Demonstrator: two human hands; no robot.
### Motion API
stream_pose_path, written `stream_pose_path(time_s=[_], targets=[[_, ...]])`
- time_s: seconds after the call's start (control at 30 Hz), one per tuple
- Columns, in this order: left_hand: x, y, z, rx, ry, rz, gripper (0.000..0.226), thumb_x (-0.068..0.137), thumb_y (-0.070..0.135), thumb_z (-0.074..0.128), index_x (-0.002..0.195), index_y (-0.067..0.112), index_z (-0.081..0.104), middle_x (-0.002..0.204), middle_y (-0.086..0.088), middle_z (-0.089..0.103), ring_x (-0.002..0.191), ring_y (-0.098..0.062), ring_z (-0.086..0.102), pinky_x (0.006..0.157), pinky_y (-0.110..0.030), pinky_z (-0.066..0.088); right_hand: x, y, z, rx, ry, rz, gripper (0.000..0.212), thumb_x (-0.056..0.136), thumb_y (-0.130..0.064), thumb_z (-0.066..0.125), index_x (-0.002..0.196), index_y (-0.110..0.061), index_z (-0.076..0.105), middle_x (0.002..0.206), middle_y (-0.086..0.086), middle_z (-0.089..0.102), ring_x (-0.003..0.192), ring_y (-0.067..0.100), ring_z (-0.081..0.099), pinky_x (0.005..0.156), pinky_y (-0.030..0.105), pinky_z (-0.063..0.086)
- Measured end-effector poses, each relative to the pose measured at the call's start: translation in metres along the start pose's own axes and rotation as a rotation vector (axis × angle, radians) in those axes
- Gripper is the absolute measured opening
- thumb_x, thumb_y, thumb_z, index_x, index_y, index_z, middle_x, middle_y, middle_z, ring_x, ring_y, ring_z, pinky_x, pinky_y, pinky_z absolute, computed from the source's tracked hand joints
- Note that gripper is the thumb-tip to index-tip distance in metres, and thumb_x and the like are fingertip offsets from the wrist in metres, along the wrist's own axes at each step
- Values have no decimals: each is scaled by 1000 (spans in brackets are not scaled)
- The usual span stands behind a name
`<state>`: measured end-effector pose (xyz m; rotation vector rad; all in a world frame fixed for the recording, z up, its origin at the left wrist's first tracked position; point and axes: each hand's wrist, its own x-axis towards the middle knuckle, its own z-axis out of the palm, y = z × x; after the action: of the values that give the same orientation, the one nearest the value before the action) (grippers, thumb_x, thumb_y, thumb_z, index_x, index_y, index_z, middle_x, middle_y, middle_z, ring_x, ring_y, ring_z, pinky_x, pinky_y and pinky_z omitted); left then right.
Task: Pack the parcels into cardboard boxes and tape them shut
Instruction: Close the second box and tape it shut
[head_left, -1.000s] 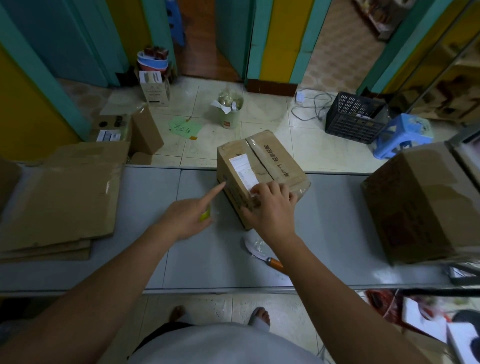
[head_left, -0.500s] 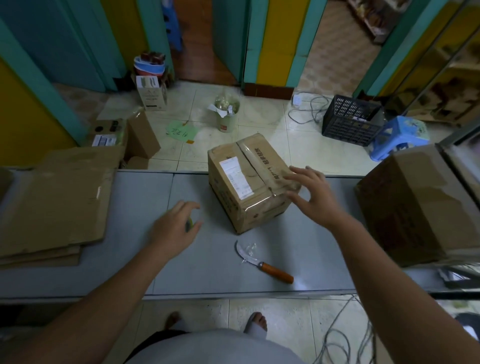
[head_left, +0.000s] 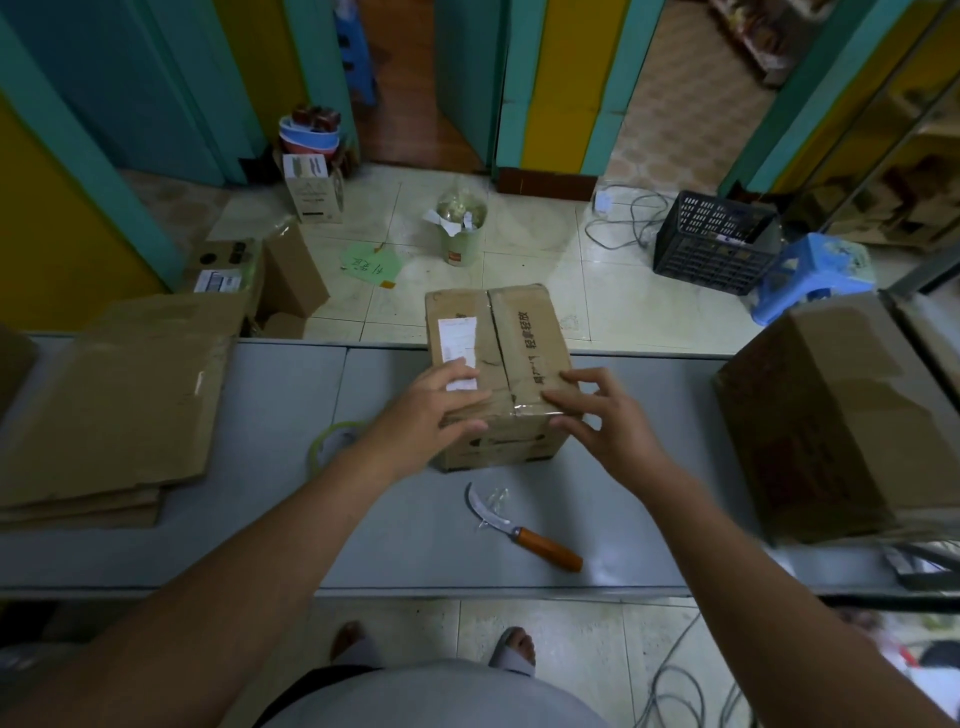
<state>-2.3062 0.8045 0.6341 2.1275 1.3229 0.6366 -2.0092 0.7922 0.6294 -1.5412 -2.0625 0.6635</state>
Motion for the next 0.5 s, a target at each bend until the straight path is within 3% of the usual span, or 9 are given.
stream_pose_path(time_s=[0.07,0.17,0.3,0.4,0.5], targets=[[-2,-12,-6,37,-49,78,49,95,34,73,143,23,65,160,7,45,151,2,22,124,-29,25,-4,4,1,-3,-5,-17,48,92,-55,55,134,-37,69,144,-14,48,118,17,57,103,34,50],[-2,-27,-12,101,-128,184,51,100,37,62,149,22,59,165,5,40,158,-8,23,127,-40,28,-4,8,-3,17,-46,-70,45,96,-48,53,139,-36,65,145,-15,47,130,13,50,114,28,41],[-7,-28,-15,117,-134,208,51,102,33,61,152,23,56,166,2,36,158,-17,24,126,-44,31,-4,8,-13,15,-105,-104,45,101,-40,51,145,-33,60,150,-15,44,122,0,51,106,10,40],[-13,-21,-12,68,-42,126,57,98,31,70,153,26,53,160,5,33,151,-14,31,120,-40,39,-8,9,-14,79,-69,-23,51,101,-33,62,151,-34,52,154,-17,43,126,-3,53,104,15,45],[-22,-14,-7,-2,103,-25,63,90,34,80,144,25,50,143,10,40,129,-2,44,106,-33,54,-15,9,-9,164,49,124,65,93,-39,73,153,-29,48,147,-13,49,119,-2,62,100,15,48]])
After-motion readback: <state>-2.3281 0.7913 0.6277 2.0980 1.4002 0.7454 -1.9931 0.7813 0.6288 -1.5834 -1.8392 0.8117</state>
